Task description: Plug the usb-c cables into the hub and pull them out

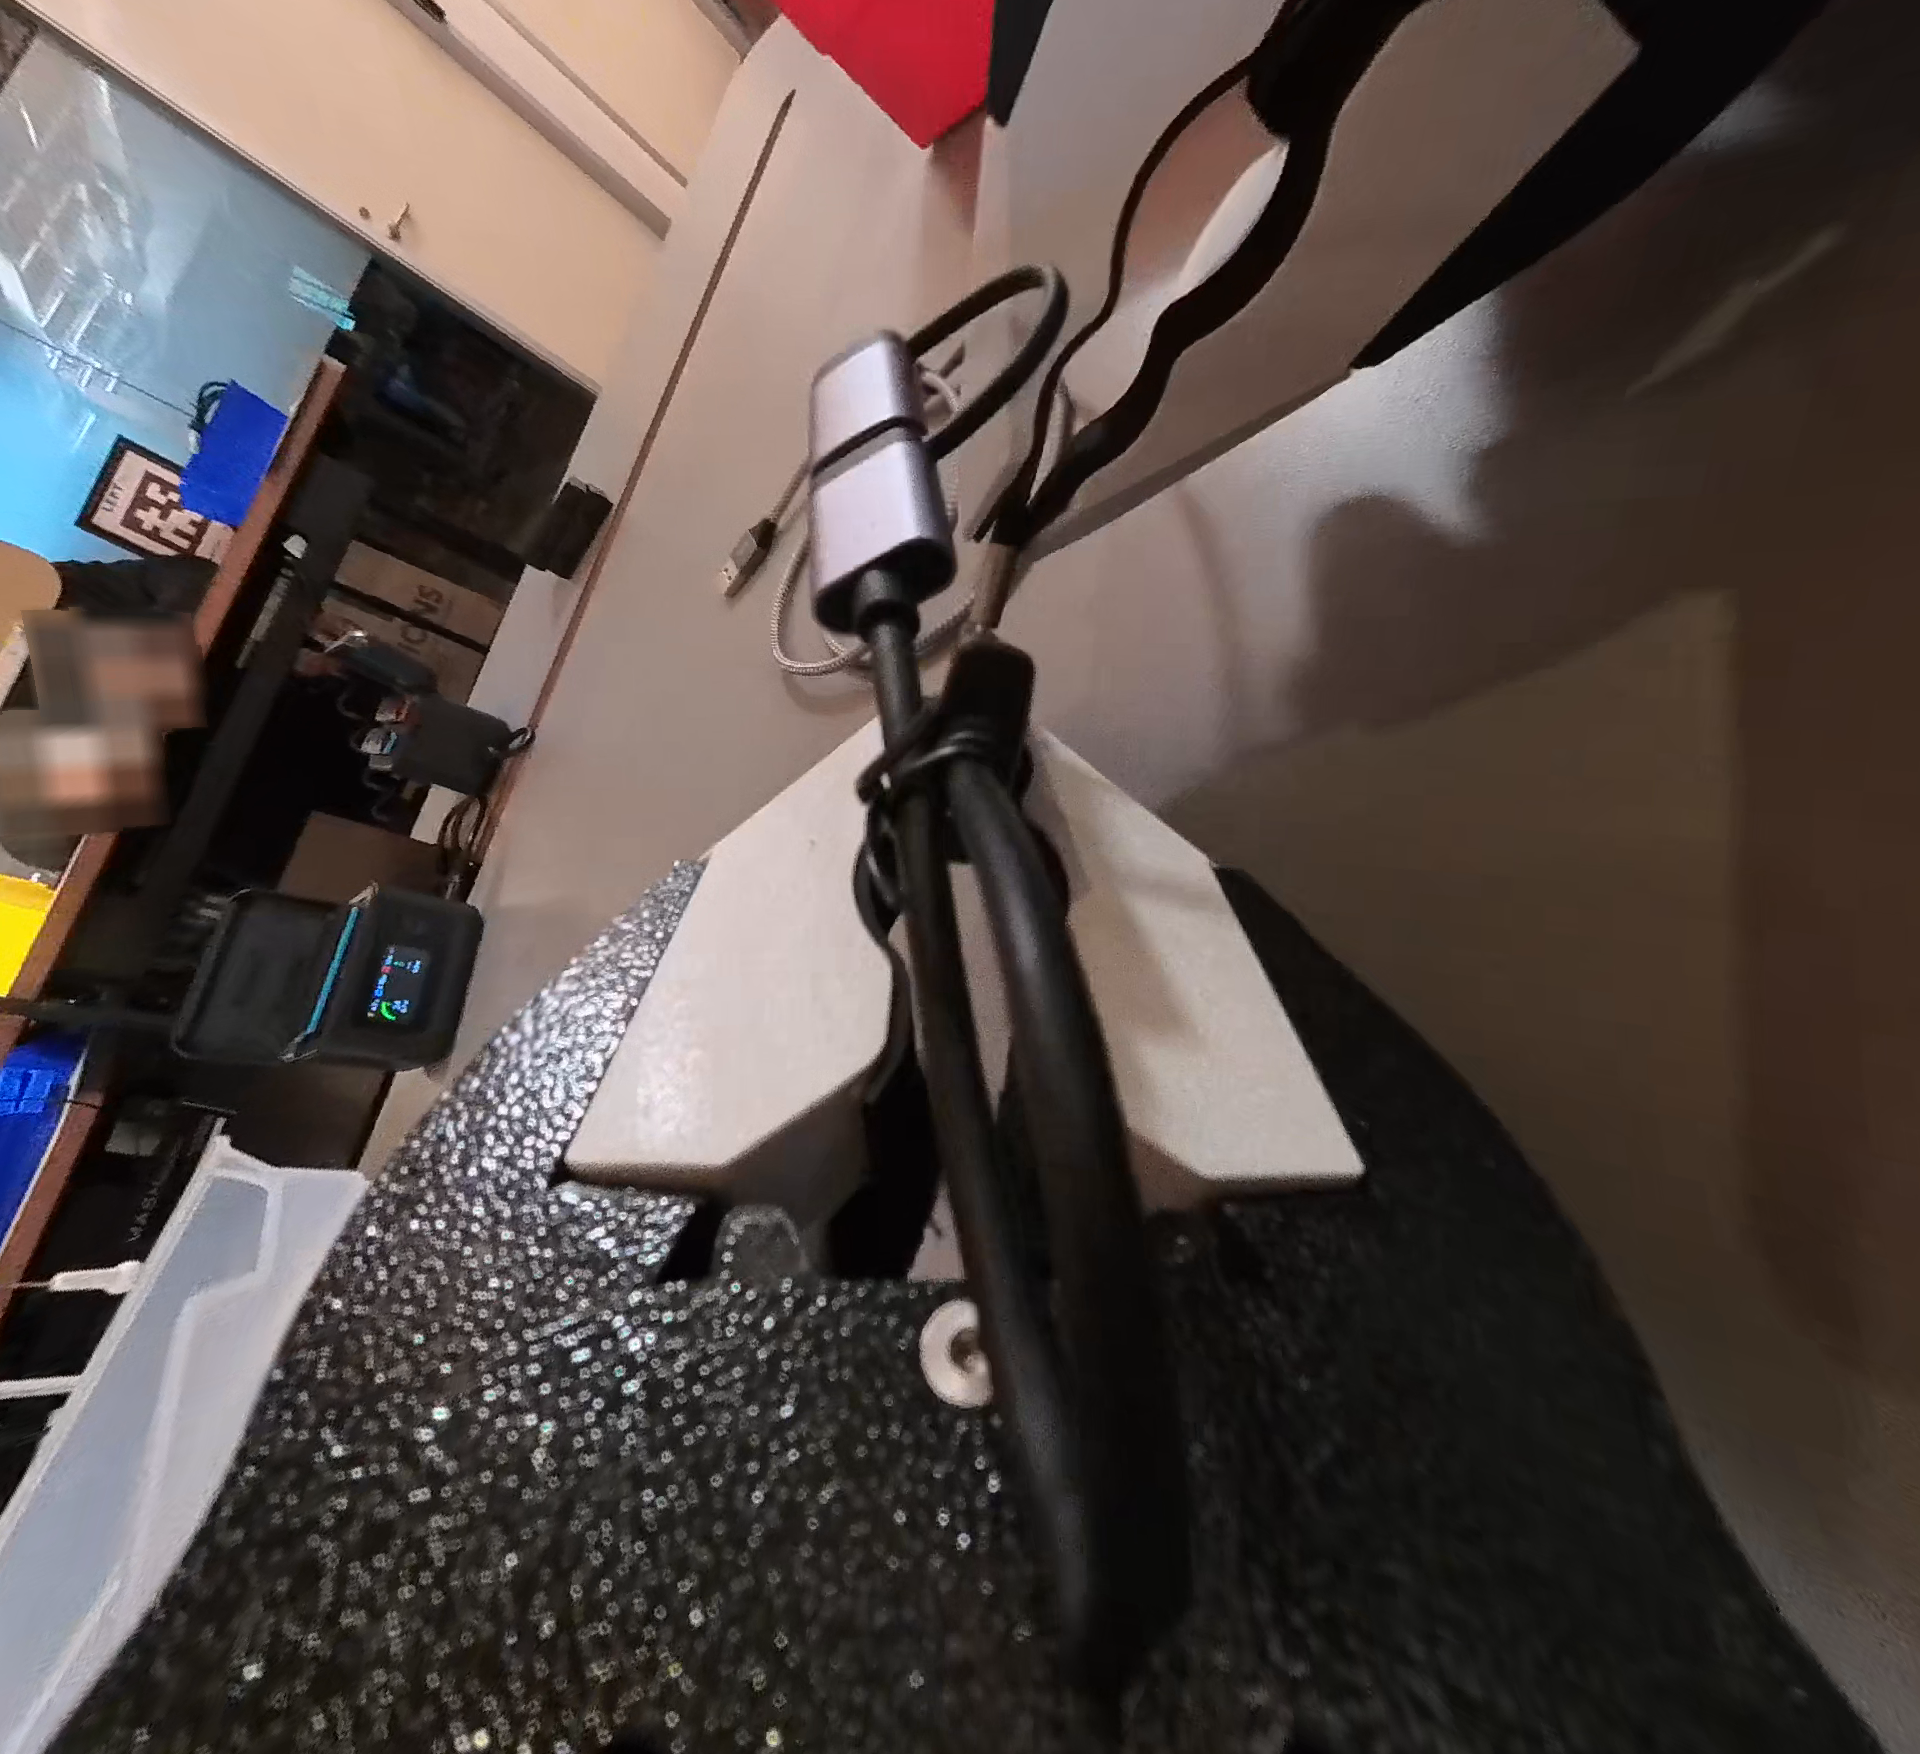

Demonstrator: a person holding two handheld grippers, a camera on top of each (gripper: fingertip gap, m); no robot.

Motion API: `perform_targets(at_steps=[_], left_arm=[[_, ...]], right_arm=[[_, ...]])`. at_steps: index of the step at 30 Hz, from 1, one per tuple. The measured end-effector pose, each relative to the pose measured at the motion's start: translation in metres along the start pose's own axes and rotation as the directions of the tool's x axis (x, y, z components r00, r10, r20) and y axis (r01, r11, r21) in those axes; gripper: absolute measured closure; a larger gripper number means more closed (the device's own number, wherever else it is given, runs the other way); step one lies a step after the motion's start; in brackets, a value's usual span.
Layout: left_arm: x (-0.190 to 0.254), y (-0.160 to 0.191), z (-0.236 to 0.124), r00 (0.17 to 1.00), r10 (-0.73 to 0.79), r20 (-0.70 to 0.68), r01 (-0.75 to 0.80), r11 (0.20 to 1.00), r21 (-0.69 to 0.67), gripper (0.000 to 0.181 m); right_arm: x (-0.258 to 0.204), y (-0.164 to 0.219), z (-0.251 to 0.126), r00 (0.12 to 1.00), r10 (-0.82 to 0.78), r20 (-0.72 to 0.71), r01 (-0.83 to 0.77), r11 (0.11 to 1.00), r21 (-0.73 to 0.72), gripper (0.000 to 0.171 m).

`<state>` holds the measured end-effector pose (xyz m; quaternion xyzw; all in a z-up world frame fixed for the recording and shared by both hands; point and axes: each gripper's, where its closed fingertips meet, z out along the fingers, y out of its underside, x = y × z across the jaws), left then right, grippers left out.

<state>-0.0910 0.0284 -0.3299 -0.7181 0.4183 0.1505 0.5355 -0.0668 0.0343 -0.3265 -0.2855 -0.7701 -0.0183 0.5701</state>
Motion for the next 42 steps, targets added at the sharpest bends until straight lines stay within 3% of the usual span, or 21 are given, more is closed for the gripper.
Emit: perform_targets(at_steps=[10,13,25,30,39,42], left_arm=[[0.008,0.005,0.001,0.999,0.011,-0.053,-0.011,1.000,0.003,0.173],[0.010,0.004,0.001,0.998,0.014,-0.065,-0.013,1.000,0.011,0.174],[0.017,0.002,0.000,0.993,0.070,-0.091,-0.067,0.997,0.041,0.174],[0.022,0.002,0.003,0.991,0.080,-0.105,-0.076,0.996,0.036,0.164],[0.028,-0.007,-0.005,0.977,0.204,-0.069,-0.199,0.977,0.071,0.174],[0.032,-0.005,-0.007,0.971,0.227,-0.074,-0.223,0.973,0.058,0.174]], right_arm=[[-0.012,-0.002,0.003,0.995,0.076,0.061,-0.080,0.995,0.053,0.167],[-0.016,-0.006,0.003,0.989,0.115,0.089,-0.123,0.989,0.086,0.158],[-0.025,-0.007,0.004,0.971,0.164,0.173,-0.181,0.979,0.089,0.168],[-0.027,-0.016,0.001,0.974,0.138,0.177,-0.163,0.978,0.134,0.167],[-0.030,-0.024,0.001,0.984,0.103,0.146,-0.130,0.974,0.186,0.161],[-0.032,-0.024,0.003,0.992,0.052,0.113,-0.072,0.981,0.179,0.167]])
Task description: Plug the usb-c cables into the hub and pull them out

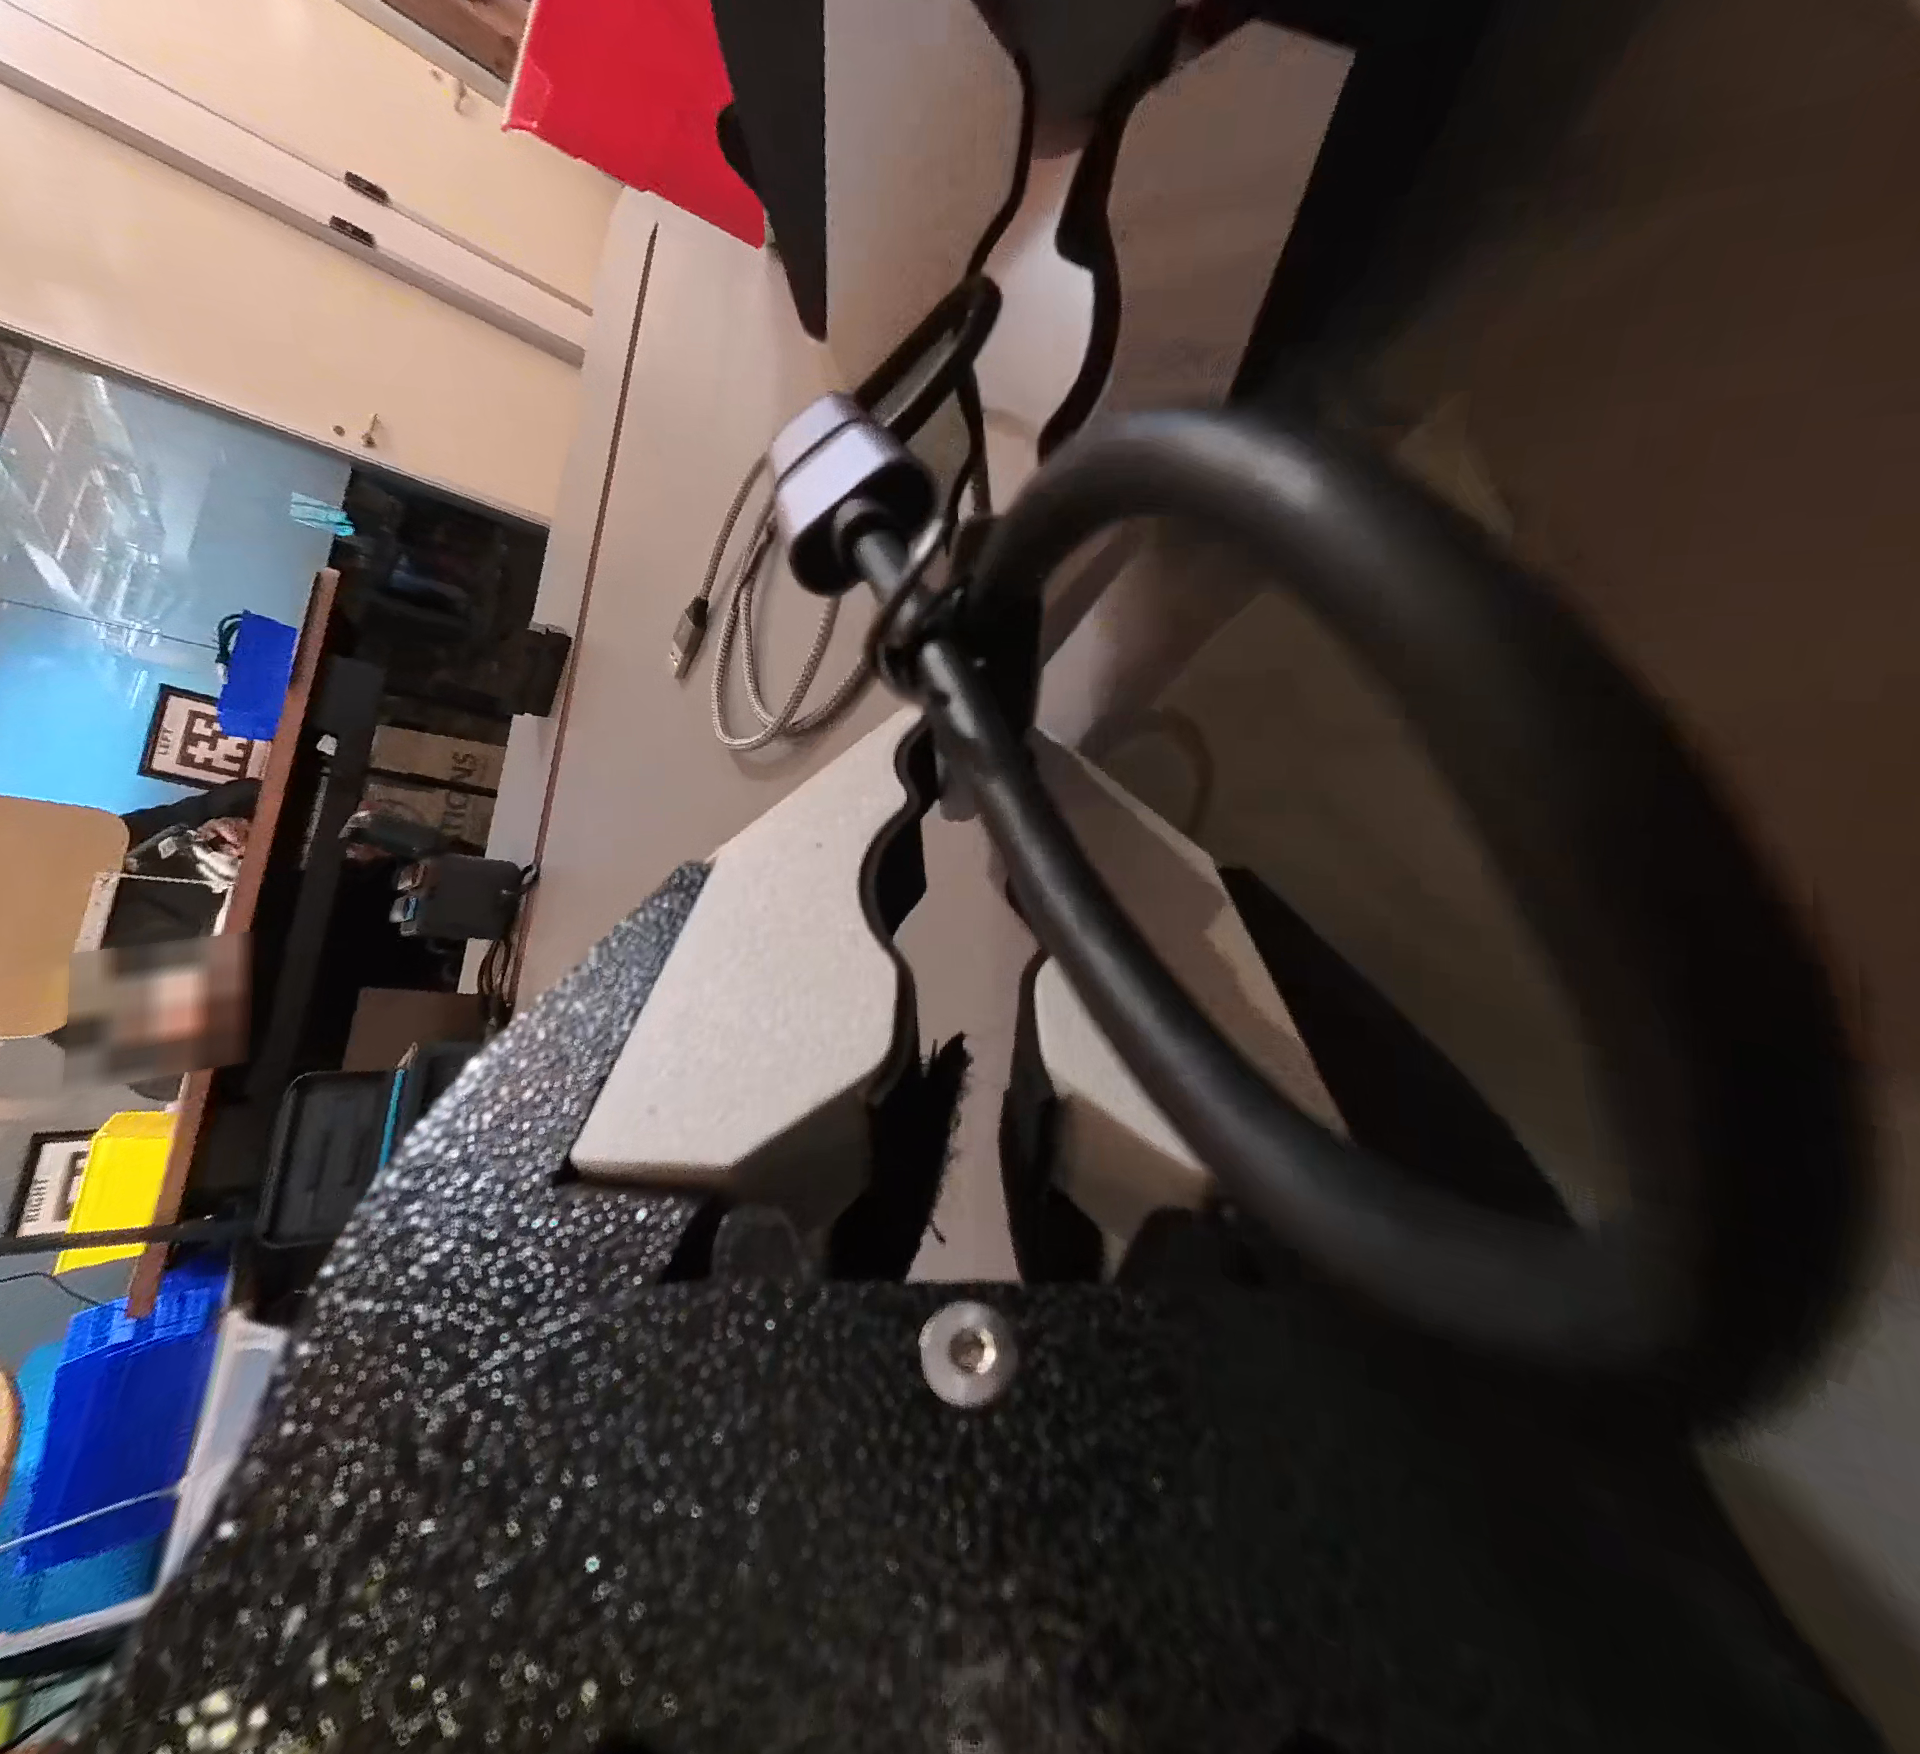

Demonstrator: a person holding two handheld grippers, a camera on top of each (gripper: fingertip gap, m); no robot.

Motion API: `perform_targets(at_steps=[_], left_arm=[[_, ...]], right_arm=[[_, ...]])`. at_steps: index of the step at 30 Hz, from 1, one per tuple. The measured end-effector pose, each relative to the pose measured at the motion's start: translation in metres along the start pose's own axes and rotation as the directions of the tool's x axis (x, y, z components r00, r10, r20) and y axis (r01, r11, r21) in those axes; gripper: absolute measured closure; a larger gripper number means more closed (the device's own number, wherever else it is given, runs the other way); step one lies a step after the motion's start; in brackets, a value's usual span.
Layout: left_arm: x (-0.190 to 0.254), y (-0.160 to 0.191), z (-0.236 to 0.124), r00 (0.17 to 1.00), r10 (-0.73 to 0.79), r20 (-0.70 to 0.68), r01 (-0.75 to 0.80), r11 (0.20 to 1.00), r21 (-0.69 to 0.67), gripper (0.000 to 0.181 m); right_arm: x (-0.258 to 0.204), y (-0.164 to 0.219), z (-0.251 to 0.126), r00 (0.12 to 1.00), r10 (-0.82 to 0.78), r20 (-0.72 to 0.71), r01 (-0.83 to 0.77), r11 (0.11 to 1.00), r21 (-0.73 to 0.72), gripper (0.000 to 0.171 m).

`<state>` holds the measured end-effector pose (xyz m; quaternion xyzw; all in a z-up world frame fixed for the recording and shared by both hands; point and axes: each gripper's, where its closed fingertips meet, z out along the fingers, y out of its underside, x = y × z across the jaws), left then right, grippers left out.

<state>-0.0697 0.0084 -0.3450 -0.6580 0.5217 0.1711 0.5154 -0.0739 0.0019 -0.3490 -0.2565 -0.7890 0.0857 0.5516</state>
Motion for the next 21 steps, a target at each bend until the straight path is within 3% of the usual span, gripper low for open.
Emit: perform_targets(at_steps=[10,21], left_arm=[[0.010,-0.018,-0.010,0.993,0.114,0.036,-0.116,0.992,0.049,0.174],[0.028,-0.040,-0.025,0.981,0.193,0.009,-0.193,0.972,0.135,0.173]], right_arm=[[-0.004,-0.006,-0.021,0.995,-0.080,-0.058,0.085,0.993,0.086,0.167],[-0.016,-0.014,-0.045,0.996,-0.087,-0.012,0.087,0.975,0.206,0.167]])
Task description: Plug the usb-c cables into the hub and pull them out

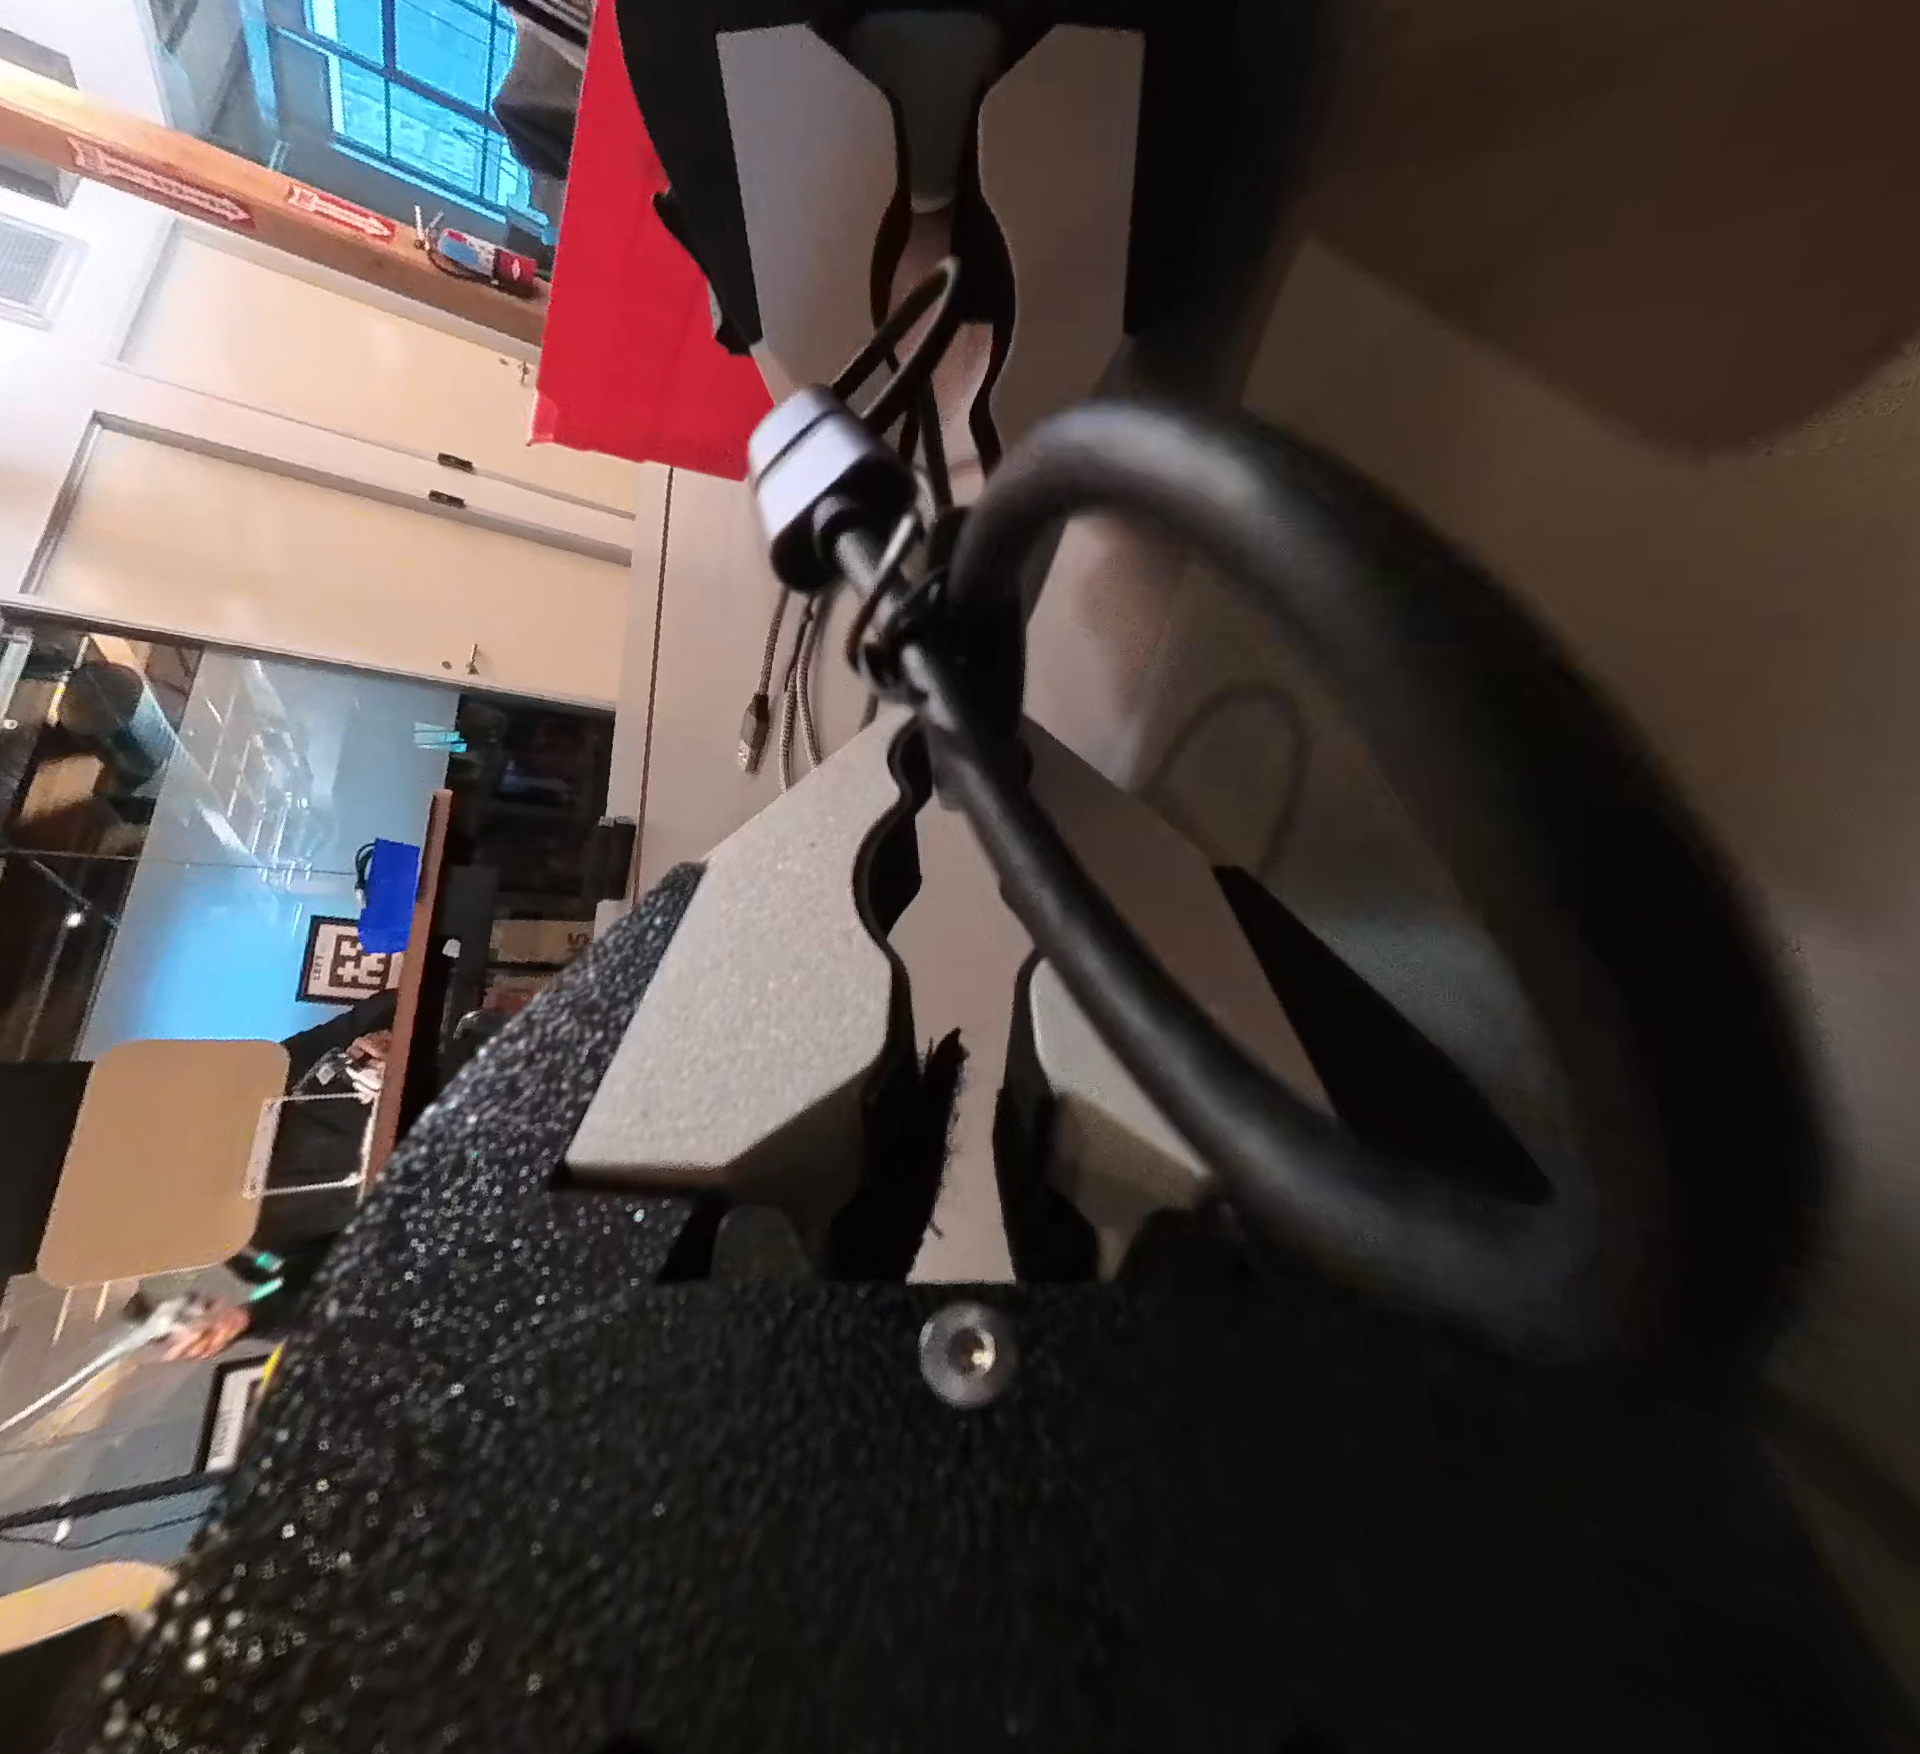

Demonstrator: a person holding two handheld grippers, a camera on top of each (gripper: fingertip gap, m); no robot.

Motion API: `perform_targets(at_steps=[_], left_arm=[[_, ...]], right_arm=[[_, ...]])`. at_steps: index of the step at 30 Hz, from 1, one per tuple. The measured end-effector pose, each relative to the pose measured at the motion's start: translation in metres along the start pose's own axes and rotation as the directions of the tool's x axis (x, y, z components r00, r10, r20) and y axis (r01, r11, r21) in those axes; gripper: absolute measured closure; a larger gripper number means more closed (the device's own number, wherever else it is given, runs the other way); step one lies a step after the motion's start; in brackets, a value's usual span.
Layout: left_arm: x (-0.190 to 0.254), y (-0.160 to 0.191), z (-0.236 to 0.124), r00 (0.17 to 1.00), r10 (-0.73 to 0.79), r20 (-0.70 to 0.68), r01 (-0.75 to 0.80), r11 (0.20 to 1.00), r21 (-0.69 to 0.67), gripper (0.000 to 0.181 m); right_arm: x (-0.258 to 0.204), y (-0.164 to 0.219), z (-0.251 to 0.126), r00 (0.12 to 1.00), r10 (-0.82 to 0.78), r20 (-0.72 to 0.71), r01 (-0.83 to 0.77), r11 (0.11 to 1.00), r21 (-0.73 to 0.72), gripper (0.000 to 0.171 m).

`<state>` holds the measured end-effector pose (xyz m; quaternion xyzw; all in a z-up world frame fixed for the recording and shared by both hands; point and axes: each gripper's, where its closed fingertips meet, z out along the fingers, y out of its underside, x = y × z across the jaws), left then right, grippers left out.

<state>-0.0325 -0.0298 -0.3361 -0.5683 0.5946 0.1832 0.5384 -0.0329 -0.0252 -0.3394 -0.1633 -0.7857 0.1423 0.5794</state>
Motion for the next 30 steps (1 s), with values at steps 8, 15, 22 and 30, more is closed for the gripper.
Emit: perform_targets(at_steps=[8,15,22,30], left_arm=[[-0.028,0.052,-0.026,0.958,-0.270,0.094,0.279,0.955,-0.098,0.174],[-0.029,0.054,-0.014,0.973,-0.203,0.108,0.217,0.966,-0.138,0.174],[-0.032,0.061,-0.012,0.960,-0.253,0.118,0.269,0.952,-0.145,0.174],[-0.041,0.051,-0.002,0.954,-0.265,0.142,0.279,0.956,-0.093,0.174]], right_arm=[[0.025,0.054,-0.033,0.986,0.149,-0.079,-0.156,0.984,-0.086,0.168],[0.034,0.053,-0.020,0.984,0.147,-0.102,-0.156,0.984,-0.086,0.168],[0.052,0.059,-0.017,0.978,0.080,-0.193,-0.110,0.983,-0.145,0.168],[0.080,0.036,-0.023,0.951,0.146,-0.274,-0.173,0.982,-0.077,0.168]])
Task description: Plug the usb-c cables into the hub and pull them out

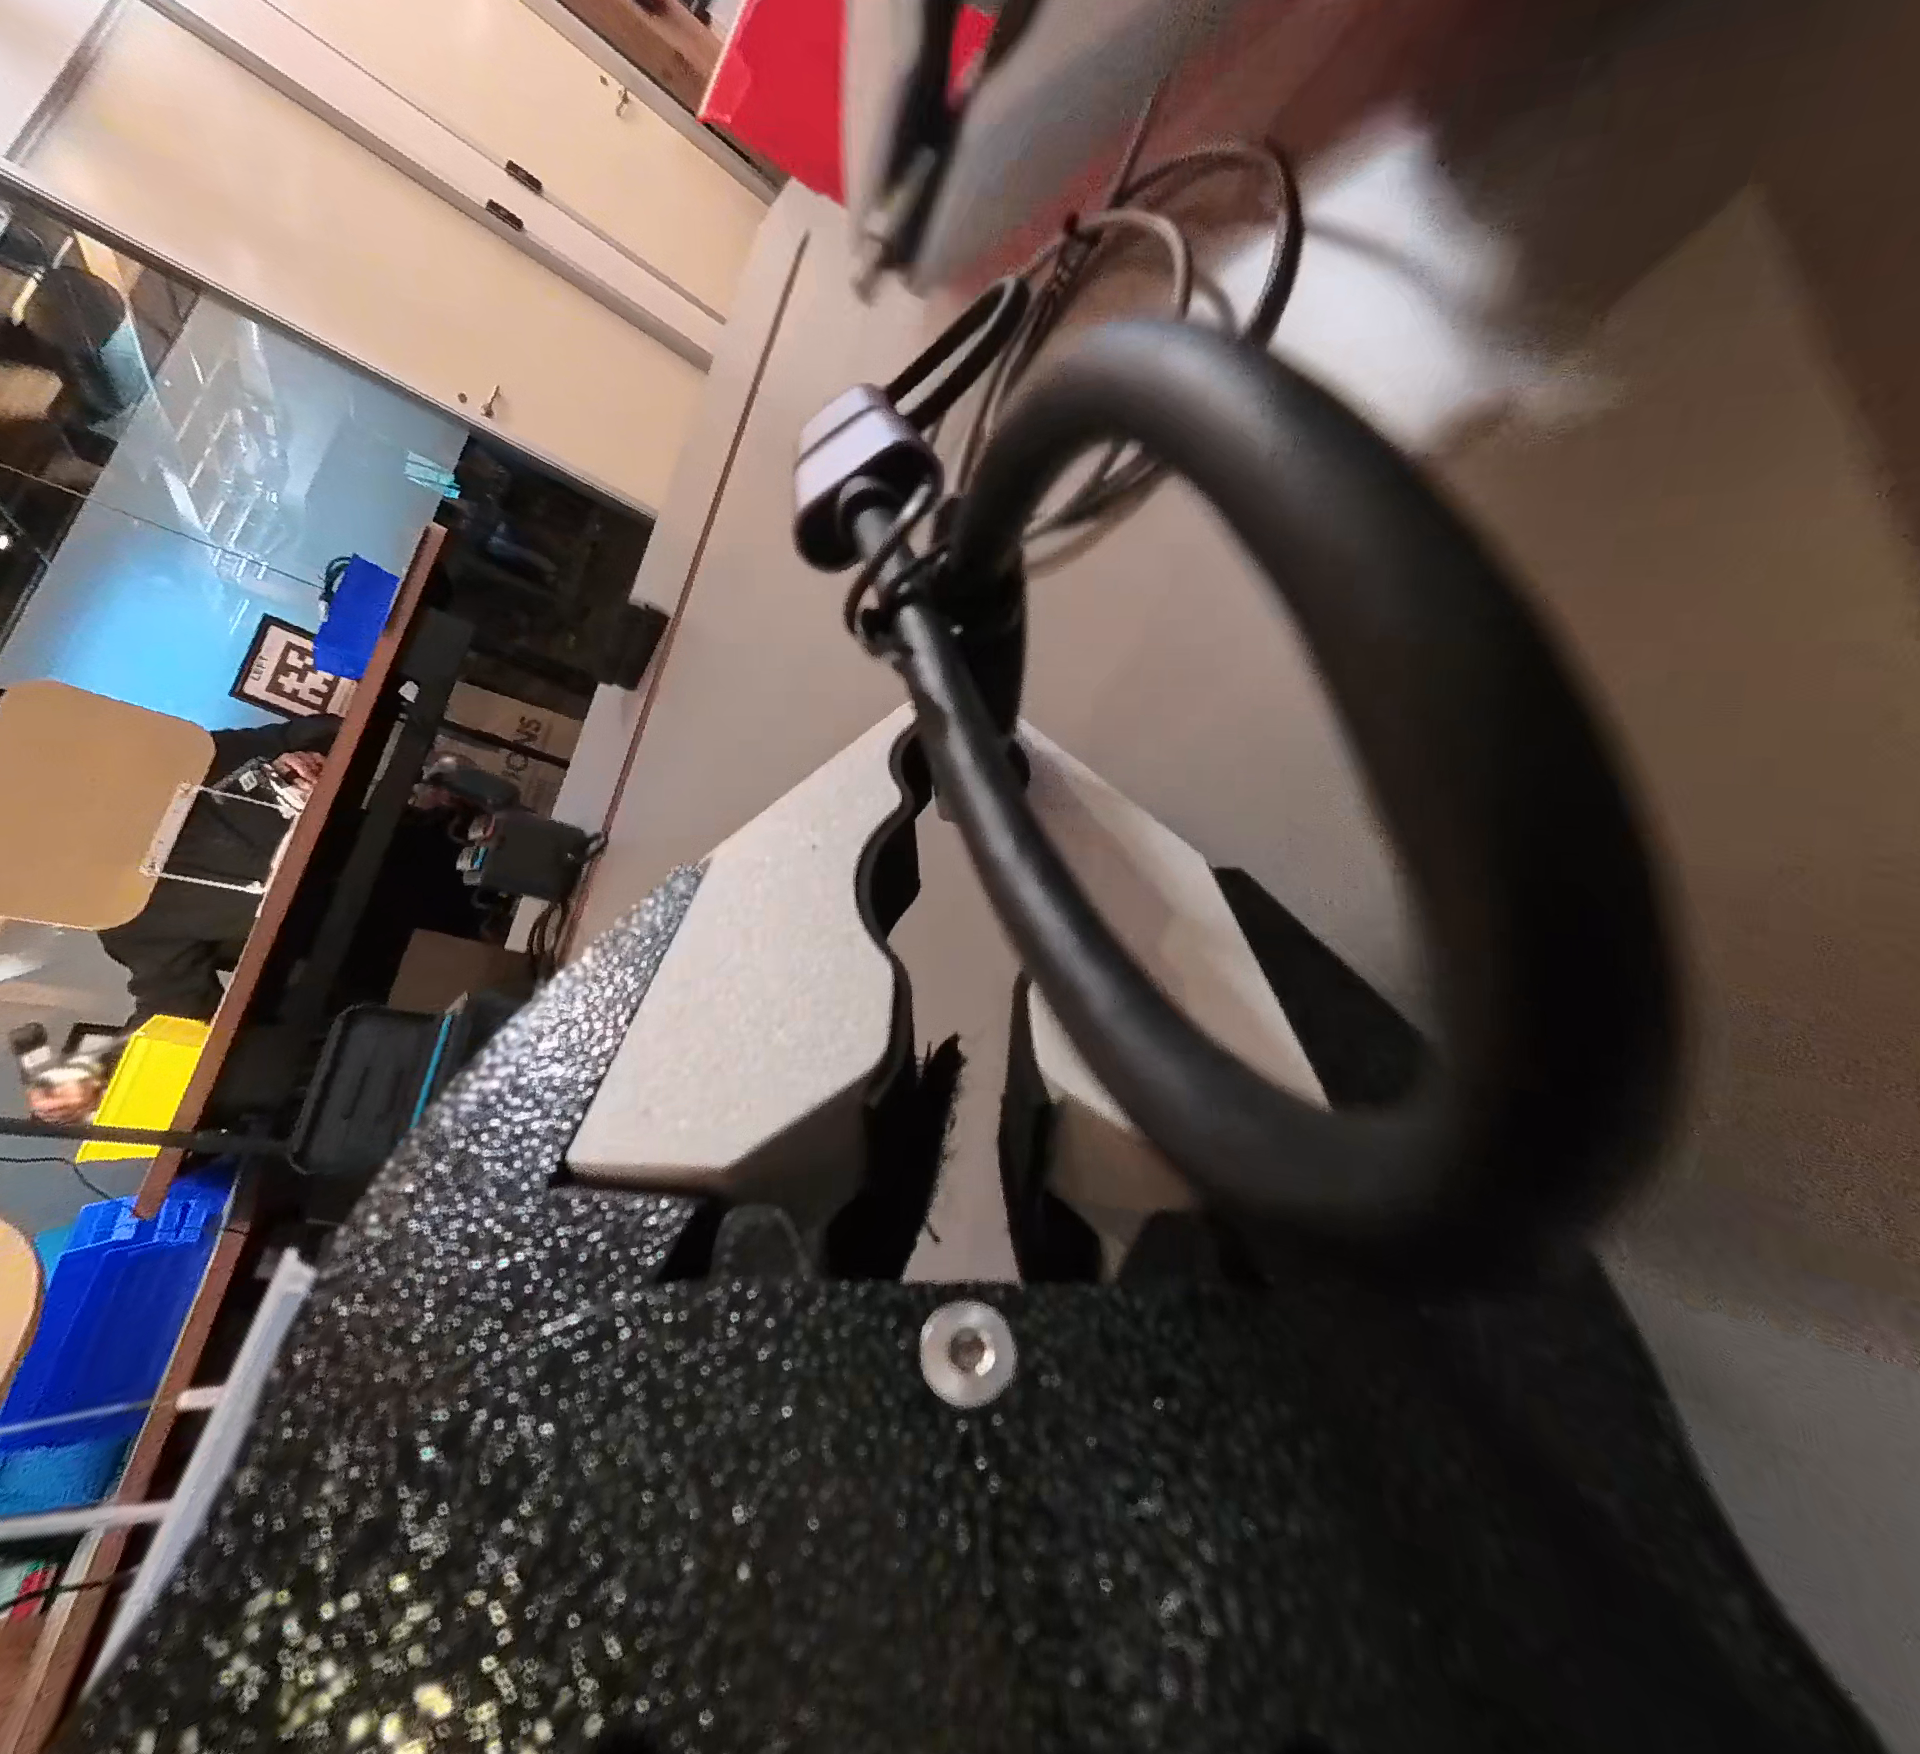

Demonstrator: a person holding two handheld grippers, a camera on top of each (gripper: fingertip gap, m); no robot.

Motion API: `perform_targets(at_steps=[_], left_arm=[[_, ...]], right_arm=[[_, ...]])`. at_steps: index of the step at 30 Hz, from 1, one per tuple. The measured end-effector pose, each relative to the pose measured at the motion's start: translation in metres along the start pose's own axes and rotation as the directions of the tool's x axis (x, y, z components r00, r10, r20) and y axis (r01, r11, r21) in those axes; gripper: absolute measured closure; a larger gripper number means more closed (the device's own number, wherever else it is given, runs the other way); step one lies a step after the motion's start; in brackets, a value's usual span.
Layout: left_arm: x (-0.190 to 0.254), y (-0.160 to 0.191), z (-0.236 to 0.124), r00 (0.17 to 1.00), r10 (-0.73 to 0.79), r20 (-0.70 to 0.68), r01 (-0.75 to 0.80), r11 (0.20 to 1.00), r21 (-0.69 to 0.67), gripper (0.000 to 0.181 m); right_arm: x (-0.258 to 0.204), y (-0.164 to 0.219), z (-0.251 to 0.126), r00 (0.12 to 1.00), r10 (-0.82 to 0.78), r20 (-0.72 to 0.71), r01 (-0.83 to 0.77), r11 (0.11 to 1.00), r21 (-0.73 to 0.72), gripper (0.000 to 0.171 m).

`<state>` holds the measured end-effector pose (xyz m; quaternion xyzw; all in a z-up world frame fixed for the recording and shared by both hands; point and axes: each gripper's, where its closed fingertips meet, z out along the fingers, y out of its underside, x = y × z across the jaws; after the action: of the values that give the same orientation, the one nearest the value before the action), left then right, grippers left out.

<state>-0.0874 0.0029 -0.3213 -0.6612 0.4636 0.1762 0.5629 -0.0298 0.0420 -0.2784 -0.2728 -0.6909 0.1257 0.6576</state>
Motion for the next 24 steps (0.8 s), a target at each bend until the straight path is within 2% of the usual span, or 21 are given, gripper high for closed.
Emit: perform_targets(at_steps=[4,7,12,15,19,24], left_arm=[[-0.011,-0.011,0.002,0.999,0.012,0.034,-0.013,0.999,0.042,0.174],[-0.026,-0.027,0.015,0.996,-0.064,0.054,0.058,0.991,0.117,0.174],[-0.046,-0.038,0.057,0.976,-0.216,0.038,0.207,0.963,0.170,0.174],[-0.055,-0.035,0.061,0.960,-0.279,0.040,0.267,0.946,0.183,0.174],[-0.065,-0.028,0.062,0.918,-0.397,0.024,0.382,0.896,0.228,0.175],[-0.067,-0.027,0.065,0.898,-0.441,0.000,0.427,0.869,0.250,0.175]], right_arm=[[0.063,-0.022,-0.017,0.983,0.146,-0.108,-0.147,0.989,-0.004,0.168],[0.123,-0.049,-0.036,0.956,0.263,-0.130,-0.259,0.965,0.047,0.168],[0.236,-0.074,-0.085,0.929,0.289,-0.229,-0.283,0.957,0.059,0.168],[0.283,-0.083,-0.119,0.910,0.332,-0.247,-0.330,0.943,0.052,0.168],[0.315,-0.073,-0.155,0.903,0.317,-0.290,-0.348,0.935,-0.061,0.168],[0.316,-0.040,-0.183,0.906,0.285,-0.314,-0.342,0.929,-0.144,0.168]])
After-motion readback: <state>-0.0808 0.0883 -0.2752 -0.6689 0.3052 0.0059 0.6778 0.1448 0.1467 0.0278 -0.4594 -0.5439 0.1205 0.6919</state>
